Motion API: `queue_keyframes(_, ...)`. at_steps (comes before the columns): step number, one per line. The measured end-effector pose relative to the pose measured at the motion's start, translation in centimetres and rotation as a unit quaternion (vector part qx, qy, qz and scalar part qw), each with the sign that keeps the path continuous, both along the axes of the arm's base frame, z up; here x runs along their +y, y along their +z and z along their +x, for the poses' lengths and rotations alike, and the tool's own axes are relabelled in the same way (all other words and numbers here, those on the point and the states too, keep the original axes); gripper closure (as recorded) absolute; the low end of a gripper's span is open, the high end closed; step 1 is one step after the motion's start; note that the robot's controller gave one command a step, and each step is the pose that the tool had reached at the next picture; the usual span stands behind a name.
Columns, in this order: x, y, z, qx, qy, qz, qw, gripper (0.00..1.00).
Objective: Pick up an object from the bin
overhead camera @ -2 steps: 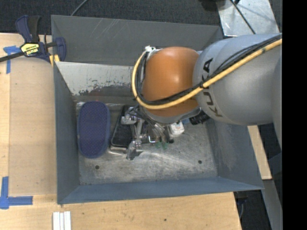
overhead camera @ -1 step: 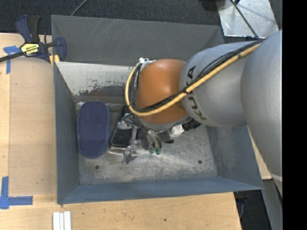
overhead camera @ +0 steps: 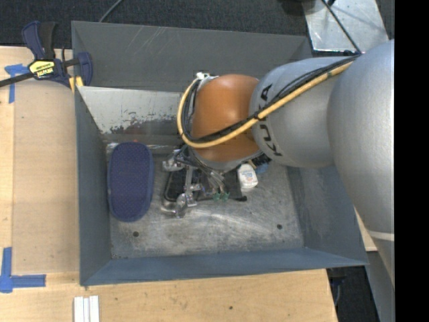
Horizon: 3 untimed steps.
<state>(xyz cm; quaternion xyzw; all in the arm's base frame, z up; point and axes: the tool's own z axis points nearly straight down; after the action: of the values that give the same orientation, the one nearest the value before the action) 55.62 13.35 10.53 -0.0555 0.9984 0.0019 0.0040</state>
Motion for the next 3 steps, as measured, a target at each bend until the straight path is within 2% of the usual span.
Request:
queue_keyframes(1,-2.0,-1.6,2.9,-0.0002,0.021,0.003,0.9998,0.0)
queue_keyframes(2,-2.1,-1.6,2.9,0.0015,0.019,0.004,0.9998,1.0)
queue_keyframes(3,-2.5,9.1,2.7,-0.0019,0.013,-0.001,0.9999,1.0)
